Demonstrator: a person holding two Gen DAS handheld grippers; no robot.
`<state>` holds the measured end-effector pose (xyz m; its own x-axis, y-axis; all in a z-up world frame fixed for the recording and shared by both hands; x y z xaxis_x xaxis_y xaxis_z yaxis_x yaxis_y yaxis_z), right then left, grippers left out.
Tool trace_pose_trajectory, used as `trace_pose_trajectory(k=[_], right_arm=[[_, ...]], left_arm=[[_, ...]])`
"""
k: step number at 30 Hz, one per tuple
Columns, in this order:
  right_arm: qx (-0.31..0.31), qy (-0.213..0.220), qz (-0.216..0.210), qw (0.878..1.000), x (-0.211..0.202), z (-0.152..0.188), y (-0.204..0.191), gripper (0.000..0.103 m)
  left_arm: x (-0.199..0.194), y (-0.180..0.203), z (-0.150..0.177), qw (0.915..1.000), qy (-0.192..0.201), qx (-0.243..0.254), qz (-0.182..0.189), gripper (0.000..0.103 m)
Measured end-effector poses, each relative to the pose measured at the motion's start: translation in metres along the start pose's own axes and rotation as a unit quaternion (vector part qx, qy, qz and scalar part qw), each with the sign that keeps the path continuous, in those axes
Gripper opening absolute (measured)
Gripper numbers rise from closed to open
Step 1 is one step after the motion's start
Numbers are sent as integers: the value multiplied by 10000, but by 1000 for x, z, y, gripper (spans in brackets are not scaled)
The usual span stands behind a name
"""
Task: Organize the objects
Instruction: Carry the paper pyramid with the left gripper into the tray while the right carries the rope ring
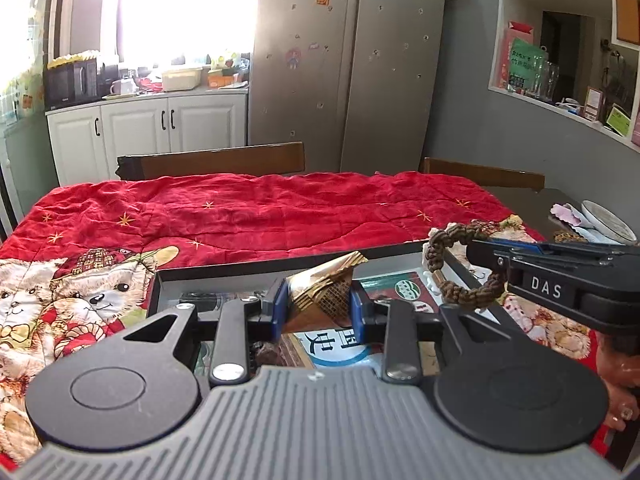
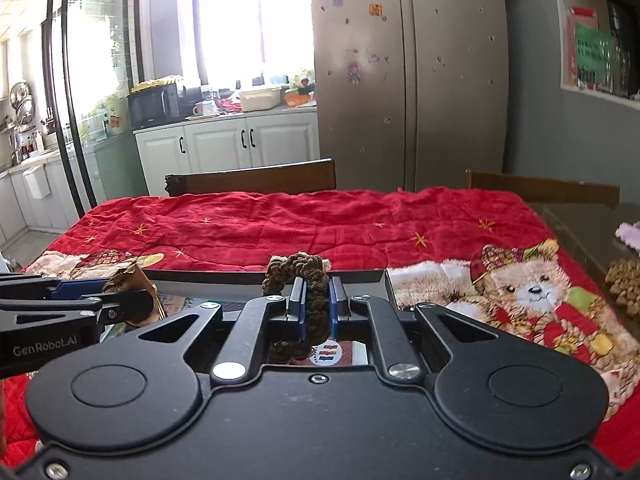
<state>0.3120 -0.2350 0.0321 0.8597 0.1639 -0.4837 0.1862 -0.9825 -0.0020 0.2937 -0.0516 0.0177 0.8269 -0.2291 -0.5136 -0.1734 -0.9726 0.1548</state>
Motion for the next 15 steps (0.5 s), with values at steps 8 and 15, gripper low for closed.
trace_pose_trajectory(k=[8, 15], right_arm=[[101, -68, -7, 9999, 22, 11, 5, 11], [65, -99, 14, 9999, 33, 17, 6, 11]], left_arm=[[17, 2, 0, 10000, 8, 29, -41, 35], [32, 5, 7, 9999, -77, 86, -29, 36]])
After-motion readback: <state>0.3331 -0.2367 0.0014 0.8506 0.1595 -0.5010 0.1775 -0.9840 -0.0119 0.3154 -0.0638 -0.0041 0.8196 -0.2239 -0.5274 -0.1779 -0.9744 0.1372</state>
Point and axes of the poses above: each gripper's, at about its wrist camera, not at the fingertips, and x roughly the way its jaws point, y to its right, z to its underside, the point moved 4 cm from there along x, roughly the way its jaws point, and after that the axes turned 5 degrees about -x, right-handed, at the moved point
